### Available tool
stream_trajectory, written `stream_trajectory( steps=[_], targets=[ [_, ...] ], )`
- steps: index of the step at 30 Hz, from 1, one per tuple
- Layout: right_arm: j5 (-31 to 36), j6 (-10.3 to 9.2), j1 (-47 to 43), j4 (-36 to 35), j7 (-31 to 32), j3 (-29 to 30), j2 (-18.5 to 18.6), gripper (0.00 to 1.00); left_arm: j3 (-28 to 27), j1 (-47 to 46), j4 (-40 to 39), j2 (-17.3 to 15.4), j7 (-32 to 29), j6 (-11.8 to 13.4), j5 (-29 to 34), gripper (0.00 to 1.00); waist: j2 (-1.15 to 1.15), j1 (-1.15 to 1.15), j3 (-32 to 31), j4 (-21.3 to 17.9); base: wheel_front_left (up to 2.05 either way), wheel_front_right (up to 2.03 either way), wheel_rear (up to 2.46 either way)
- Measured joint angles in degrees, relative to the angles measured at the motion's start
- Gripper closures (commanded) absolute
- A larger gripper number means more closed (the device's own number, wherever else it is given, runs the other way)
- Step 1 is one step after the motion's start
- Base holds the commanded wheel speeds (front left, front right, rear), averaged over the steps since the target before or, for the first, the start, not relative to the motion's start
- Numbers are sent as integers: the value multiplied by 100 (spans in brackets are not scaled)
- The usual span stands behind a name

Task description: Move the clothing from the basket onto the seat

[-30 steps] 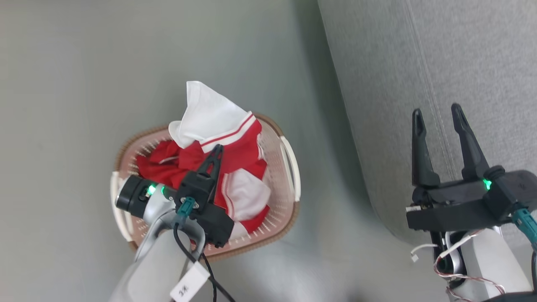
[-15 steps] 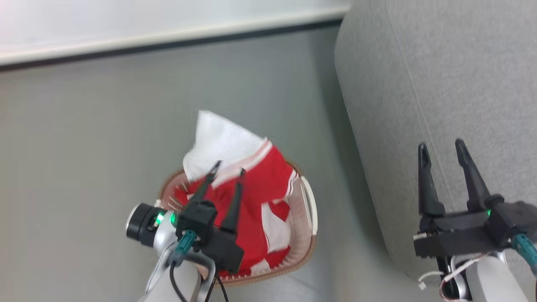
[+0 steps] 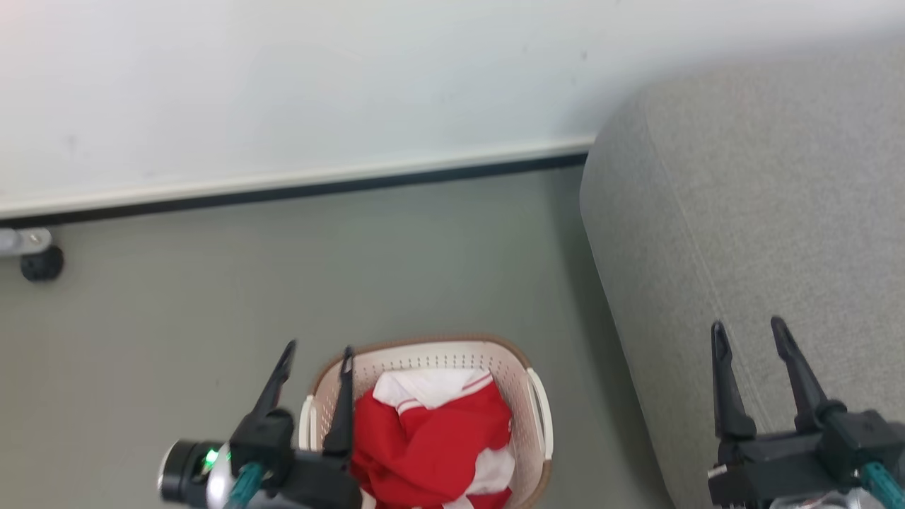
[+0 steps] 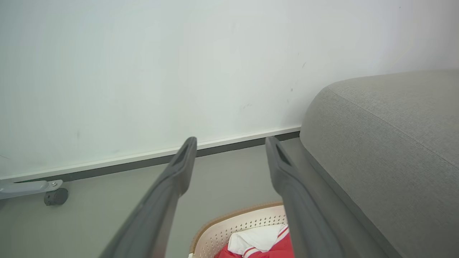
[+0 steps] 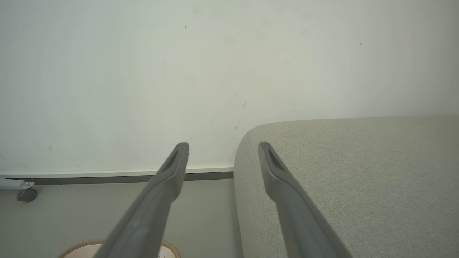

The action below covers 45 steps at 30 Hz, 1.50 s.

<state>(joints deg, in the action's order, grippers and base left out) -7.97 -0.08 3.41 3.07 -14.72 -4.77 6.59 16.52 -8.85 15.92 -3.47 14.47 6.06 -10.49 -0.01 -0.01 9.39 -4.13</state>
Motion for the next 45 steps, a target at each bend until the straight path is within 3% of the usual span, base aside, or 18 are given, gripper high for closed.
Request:
stream_trajectory(
  steps=[10,19,45],
  targets=[
    [5,-43,-733,-155,1,3,-3,0,-495,906,-361,-288,0,51,-10,0,0,0,-738,140,0,0,0],
    [5,-44,-1042,-331,1,-5,-3,0,-756,1313,-650,-292,0,57,-47,0,0,0,-1088,223,0,0,0],
    [13,-43,-1129,-510,1,-46,18,0,-975,1628,-980,-233,0,100,-27,0,1,1,-1105,218,0,0,0]
  ],
)
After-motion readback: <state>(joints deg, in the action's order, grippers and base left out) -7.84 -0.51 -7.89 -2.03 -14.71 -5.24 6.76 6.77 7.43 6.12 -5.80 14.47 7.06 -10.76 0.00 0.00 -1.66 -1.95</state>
